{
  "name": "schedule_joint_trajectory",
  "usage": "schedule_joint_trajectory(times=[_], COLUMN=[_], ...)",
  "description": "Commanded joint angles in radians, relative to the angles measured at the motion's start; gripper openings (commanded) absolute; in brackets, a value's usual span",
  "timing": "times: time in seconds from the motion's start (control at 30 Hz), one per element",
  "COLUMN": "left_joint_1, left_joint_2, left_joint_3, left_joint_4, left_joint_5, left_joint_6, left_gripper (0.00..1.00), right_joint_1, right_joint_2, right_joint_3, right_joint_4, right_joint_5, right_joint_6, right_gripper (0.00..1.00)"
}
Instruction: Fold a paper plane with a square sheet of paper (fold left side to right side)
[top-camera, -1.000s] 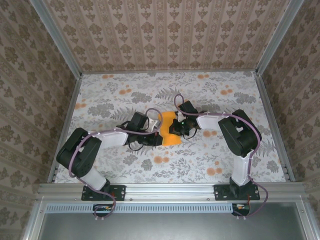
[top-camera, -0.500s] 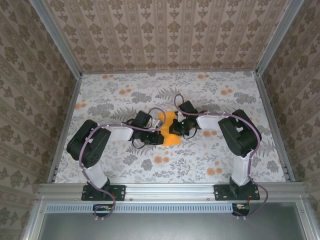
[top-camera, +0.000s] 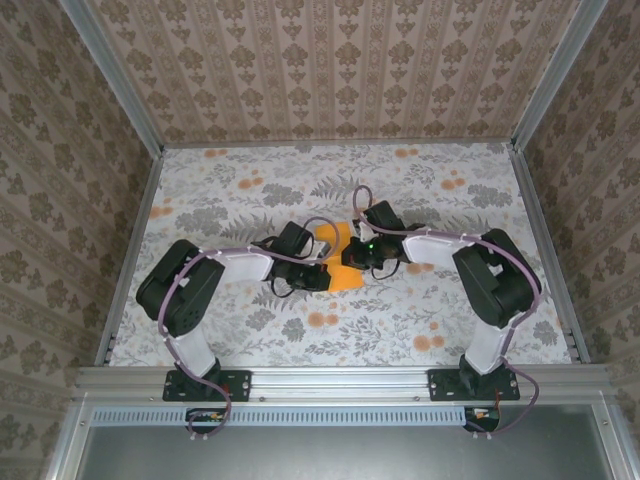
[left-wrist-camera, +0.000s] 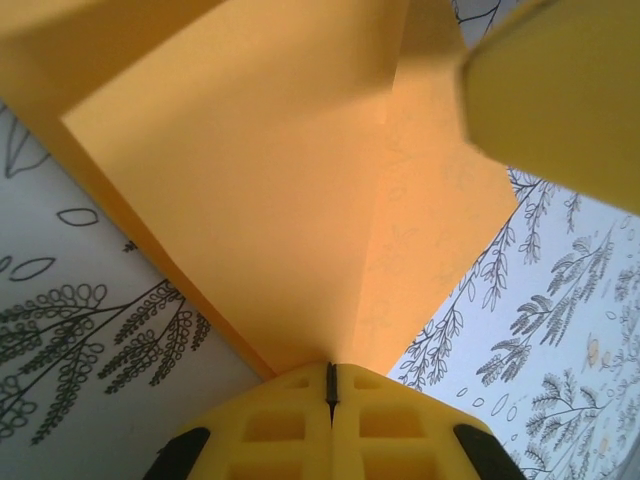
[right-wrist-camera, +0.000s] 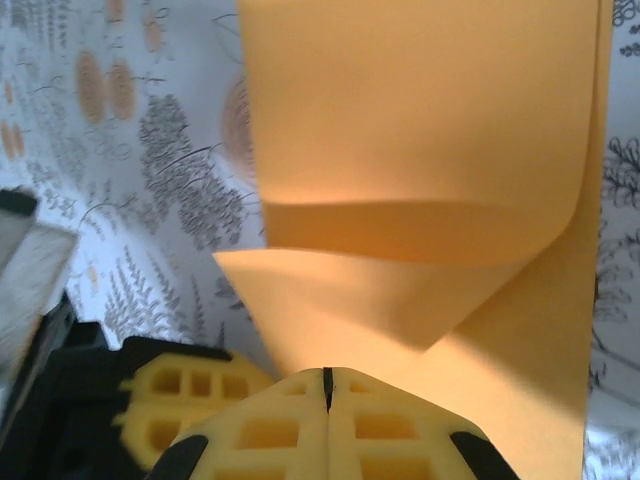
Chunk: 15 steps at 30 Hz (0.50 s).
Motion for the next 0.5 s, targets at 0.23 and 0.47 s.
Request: schedule_joint_trajectory(times=[0.23,0.47], left_joint_1=[-0.035,-0.042], left_joint_2=[0.007,0.014], left_joint_3=[0.014,0.029], left_joint_4=[-0.166,-0.189], left_joint_5=[-0.148,-0.165], left_joint_6=[0.040,0.044], left_gripper=[0.02,0.01], right_joint_1=[0.049,0.060], right_joint_2=[0.034,0.083], right_joint_3=[0.004,0.035], right_joint_4=[0.012,-0.007], right_joint_5=[-0.049,-0.031], right_joint_6=[-0.028,-0.037], right_gripper=[0.00,0.00])
